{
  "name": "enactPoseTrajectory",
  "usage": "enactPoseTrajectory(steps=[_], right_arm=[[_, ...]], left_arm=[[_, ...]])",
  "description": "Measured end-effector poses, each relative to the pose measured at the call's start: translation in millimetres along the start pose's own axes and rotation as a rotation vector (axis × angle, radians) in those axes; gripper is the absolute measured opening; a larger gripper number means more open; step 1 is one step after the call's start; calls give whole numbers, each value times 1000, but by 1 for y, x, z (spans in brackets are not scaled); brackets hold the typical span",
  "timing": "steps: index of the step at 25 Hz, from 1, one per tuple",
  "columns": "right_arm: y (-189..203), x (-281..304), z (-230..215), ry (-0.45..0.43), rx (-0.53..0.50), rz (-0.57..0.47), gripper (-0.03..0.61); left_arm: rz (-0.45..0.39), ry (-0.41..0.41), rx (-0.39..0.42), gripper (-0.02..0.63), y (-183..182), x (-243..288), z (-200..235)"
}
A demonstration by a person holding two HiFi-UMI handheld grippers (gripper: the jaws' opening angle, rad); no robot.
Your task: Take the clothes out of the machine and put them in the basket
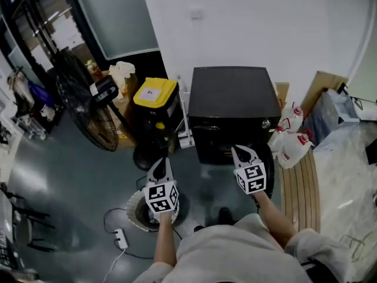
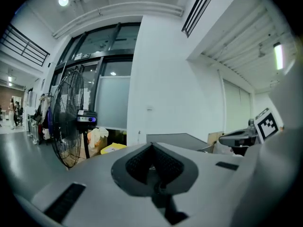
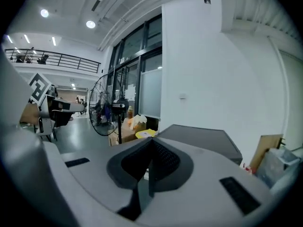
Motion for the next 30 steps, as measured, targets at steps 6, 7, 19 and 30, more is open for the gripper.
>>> enactPoseTrajectory(steps=[6, 7, 19, 30], right_arm=[[5, -19, -19, 37, 15, 0, 22], [5, -20, -19, 37, 15, -3, 21], [-5, -17, -11, -8, 3, -24, 21], [-11, -8, -3, -29, -22, -31, 21]], left_arm=[[-1, 25, 23, 18, -5, 4, -19], [-2, 24, 26, 18, -6, 2, -20], [-4, -10, 22, 18, -5, -13, -21], [-6, -18, 24, 18, -5, -9, -18]])
Point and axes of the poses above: the fingertips, and each gripper's own axes: x forward along the fingers, z to its left, y out of its underside, the point moved 4 cm from there along -x, backward along the fingers, and after that the axes turned 2 degrees about z, right-handed, at the moved point
